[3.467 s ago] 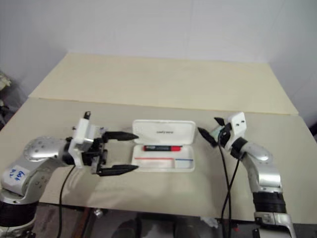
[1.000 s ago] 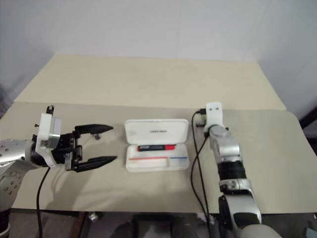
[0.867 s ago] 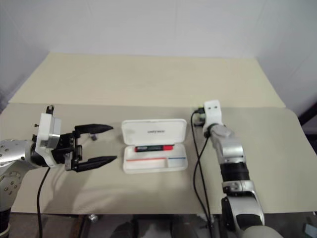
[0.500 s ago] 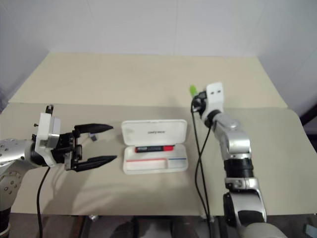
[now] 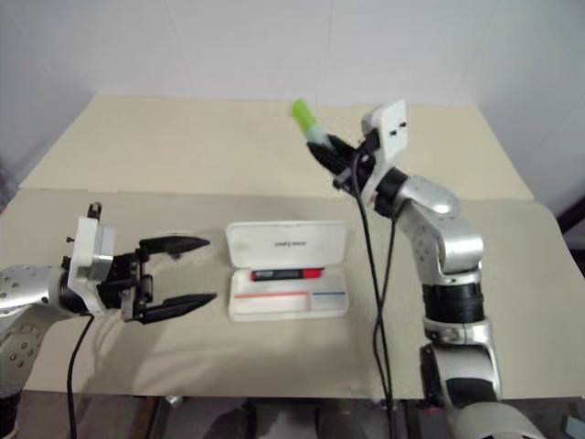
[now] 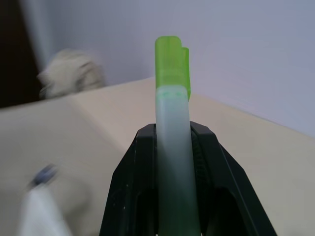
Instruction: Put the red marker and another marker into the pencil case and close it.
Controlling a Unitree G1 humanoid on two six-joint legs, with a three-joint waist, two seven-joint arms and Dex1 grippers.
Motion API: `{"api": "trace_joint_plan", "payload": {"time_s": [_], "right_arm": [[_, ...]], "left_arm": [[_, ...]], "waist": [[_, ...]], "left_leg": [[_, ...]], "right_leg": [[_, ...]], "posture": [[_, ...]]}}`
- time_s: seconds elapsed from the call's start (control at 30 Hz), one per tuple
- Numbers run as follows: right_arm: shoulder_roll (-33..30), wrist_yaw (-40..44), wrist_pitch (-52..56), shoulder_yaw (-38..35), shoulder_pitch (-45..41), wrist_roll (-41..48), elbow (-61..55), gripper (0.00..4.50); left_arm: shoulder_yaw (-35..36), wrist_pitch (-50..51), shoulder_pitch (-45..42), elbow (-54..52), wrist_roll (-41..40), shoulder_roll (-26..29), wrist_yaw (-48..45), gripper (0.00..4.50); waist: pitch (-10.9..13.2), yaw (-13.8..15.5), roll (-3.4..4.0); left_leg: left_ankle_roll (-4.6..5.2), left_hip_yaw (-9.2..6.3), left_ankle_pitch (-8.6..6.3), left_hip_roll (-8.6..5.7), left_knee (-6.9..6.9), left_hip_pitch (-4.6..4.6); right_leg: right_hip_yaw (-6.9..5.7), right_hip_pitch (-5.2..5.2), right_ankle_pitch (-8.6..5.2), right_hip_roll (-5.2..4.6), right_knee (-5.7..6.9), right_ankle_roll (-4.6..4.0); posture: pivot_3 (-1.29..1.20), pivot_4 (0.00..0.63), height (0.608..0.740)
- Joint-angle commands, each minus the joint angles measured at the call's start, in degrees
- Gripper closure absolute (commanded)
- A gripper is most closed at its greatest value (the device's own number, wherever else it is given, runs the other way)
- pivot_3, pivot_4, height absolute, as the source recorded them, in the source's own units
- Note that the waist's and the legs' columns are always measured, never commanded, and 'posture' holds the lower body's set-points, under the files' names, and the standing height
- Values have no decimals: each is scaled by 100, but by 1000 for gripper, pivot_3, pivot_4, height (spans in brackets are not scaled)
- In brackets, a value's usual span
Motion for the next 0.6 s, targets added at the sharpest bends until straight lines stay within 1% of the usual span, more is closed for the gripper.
{"api": "trace_joint_plan", "payload": {"time_s": [0.03,0.17,0.3,0.47,0.57,0.6], "right_arm": [[-407,1058,36,150,-67,401,-335,4026],[-800,1896,245,462,-166,552,-341,4026],[-1229,2765,391,1033,-182,452,-475,4026],[-1306,3070,502,1492,-95,323,-625,4026],[-1261,3102,236,2105,-1,-255,-628,4026],[-1231,3117,198,2183,22,-314,-661,4026]], "left_arm": [[308,-151,133,-187,-214,-70,73,0],[495,-284,333,-110,-251,-117,9,0],[658,-431,539,-72,-230,-147,-14,0],[817,-483,846,-86,-314,-159,-133,0],[1011,-593,1106,-91,-442,-246,-294,0],[1055,-613,1178,-94,-437,-245,-308,0]], "waist": [[1,13,1],[1,34,1],[1,45,2],[1,64,1],[1,72,1],[1,78,1]], "left_leg": [[0,-1,0,0,1,0],[0,-1,0,1,4,1],[0,-2,0,5,7,4],[0,-3,0,8,9,4],[0,-3,0,9,10,4],[-1,-3,-1,12,10,5]], "right_leg": [[0,0,0,0,1,0],[-1,1,0,-1,1,-1],[-2,2,-2,-1,5,-3],[-3,2,-3,-1,5,-5],[-3,2,-4,-2,5,-7],[-2,2,-4,-3,5,-8]], "posture": [[0,150,740],[0,150,740],[0,150,740],[0,150,740],[0,150,740],[0,150,740]]}}
